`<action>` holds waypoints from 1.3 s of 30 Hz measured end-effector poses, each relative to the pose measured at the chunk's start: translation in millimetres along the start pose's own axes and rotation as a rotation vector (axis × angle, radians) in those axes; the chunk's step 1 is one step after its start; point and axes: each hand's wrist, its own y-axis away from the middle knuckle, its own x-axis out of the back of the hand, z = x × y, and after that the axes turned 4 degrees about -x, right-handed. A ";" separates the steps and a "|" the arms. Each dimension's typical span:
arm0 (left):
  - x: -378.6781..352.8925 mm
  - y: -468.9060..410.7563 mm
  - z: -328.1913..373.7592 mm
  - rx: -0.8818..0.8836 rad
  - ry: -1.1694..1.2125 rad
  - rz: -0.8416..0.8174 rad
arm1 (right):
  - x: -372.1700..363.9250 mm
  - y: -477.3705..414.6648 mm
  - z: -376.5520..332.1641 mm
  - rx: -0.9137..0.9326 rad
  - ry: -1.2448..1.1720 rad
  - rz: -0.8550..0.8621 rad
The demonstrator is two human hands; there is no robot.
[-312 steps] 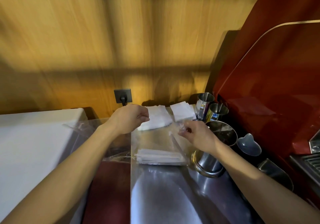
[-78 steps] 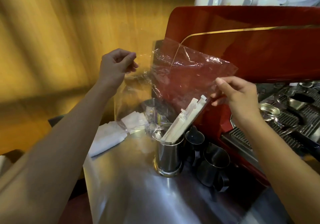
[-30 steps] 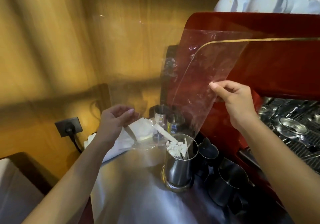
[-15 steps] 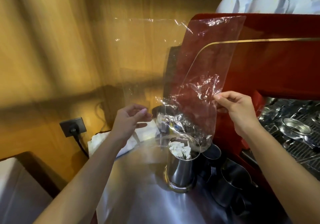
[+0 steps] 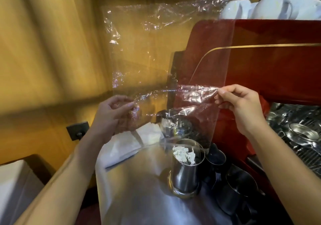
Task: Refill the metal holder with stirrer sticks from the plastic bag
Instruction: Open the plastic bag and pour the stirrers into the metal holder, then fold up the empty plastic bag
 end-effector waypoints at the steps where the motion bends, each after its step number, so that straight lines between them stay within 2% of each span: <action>1: 5.2 -0.5 6.0 -0.011 0.005 -0.009 | -1.6 -0.8 -3.8 0.002 -0.039 -0.020; 5: 18.5 8.8 17.3 -0.063 0.017 0.041 | -9.7 0.5 -7.1 -0.068 -0.087 -0.134; 9: 26.9 29.4 7.3 -0.021 0.029 0.090 | -24.8 11.0 6.8 -0.169 -0.056 -0.316; 14: 41.3 61.8 -9.1 0.101 0.038 0.223 | -45.1 25.1 33.2 -0.255 -0.042 -0.390; 18: 59.9 89.4 -13.6 0.183 0.021 0.236 | -58.1 32.5 52.0 -0.295 -0.028 -0.430; 21: 70.0 102.2 -18.6 0.193 0.016 0.290 | -69.5 36.0 60.2 -0.309 -0.082 -0.469; 24: 76.1 112.1 -24.2 0.207 0.030 0.379 | -77.8 41.7 73.3 -0.403 -0.142 -0.570; 31: 88.5 128.5 -27.5 0.208 -0.050 0.371 | -85.5 44.3 91.5 -0.435 -0.182 -0.573; 39: 96.2 131.9 -27.6 0.151 -0.166 0.264 | -84.0 36.7 95.4 -0.428 -0.284 -0.641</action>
